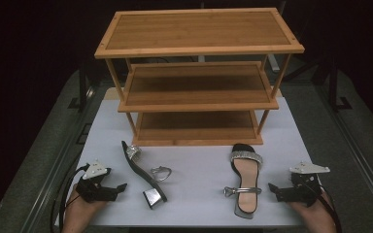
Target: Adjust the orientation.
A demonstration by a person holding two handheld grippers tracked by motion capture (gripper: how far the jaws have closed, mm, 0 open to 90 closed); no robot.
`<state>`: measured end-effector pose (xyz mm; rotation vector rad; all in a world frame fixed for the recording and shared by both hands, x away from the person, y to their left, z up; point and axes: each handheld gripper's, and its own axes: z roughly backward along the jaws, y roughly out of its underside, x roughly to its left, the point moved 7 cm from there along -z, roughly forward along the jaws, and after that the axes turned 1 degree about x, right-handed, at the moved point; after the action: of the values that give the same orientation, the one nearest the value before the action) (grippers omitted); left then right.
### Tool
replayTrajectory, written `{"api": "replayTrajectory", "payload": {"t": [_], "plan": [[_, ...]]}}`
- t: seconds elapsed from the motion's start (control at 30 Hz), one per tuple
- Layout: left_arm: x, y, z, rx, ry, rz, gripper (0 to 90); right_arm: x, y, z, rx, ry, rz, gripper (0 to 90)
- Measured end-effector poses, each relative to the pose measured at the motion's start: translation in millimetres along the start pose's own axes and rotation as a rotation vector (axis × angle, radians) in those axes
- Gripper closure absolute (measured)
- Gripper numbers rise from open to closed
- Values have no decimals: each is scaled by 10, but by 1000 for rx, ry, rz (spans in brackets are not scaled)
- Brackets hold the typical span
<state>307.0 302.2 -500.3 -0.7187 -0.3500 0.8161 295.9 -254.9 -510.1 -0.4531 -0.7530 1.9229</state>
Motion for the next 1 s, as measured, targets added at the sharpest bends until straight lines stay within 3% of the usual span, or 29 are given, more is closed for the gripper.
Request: {"api": "replayTrajectory", "payload": {"t": [0.3,0.57,0.67,0.87,0.97,1.0], "plan": [[6,-14,27,15,-14,14,189,1,1,0,-2,1,0,0],[26,-138,200,8,8,40,285,1,1,0,-1,1,-1,0],[56,-235,308,-10,35,57,358,0,-1,-1,-3,1,2,0],[67,-465,461,-46,77,44,536,-1,0,-1,-2,0,1,0],[65,-554,492,-52,81,29,557,1,0,1,-1,0,-1,0],[64,-650,513,-60,75,20,556,0,1,0,-2,0,1,0]]}}
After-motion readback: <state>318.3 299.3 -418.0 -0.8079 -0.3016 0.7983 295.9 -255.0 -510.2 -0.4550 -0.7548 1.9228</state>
